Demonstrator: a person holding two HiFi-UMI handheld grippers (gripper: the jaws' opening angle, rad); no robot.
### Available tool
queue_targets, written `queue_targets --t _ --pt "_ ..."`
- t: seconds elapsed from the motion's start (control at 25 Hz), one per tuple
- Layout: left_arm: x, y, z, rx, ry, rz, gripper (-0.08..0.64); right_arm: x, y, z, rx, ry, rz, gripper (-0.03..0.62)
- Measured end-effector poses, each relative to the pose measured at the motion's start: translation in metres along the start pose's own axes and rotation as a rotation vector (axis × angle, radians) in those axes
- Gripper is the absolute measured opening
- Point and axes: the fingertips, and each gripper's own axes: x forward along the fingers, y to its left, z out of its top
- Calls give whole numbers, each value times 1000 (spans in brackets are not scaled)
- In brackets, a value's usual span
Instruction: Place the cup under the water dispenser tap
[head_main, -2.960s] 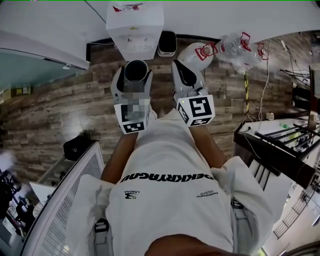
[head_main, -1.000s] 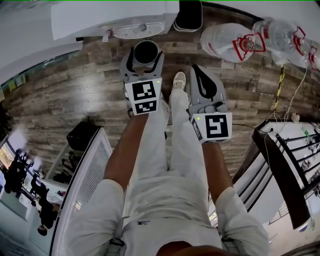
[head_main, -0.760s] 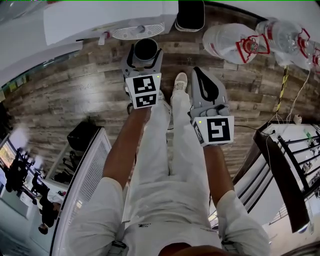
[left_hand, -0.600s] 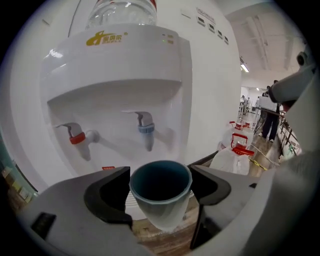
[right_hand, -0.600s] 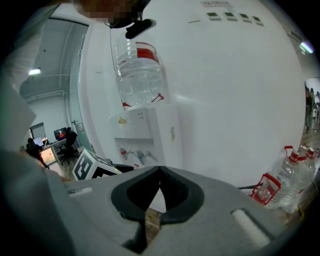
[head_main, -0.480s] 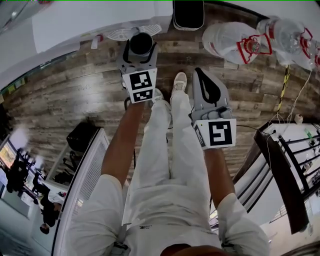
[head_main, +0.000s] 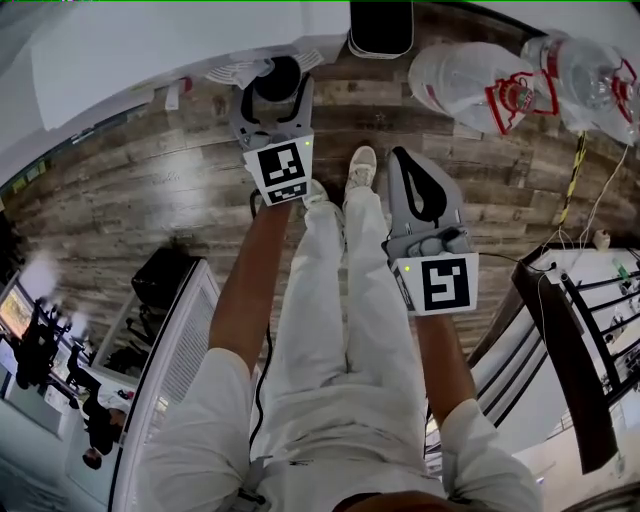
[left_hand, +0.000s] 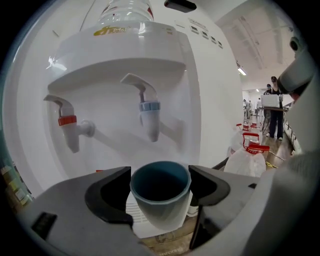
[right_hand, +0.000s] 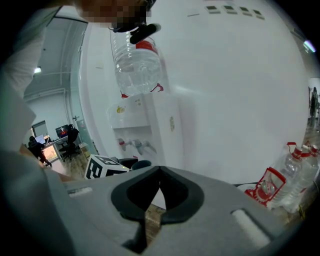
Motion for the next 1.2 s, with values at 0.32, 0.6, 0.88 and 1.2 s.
queue_targets --t 0.32,0.6,0.88,1.2 --pt "11 0 11 17 -124 22 350 7 5 -14 -33 16 15 0" --pt "20 4 -2 6 -148 50 360 7 10 -20 -35 44 23 0" --pt "22 4 -7 3 -102 47 377 2 9 -17 -33 35 22 0" --pt "12 8 5 -12 -91 40 411 -4 10 -15 -20 39 5 0"
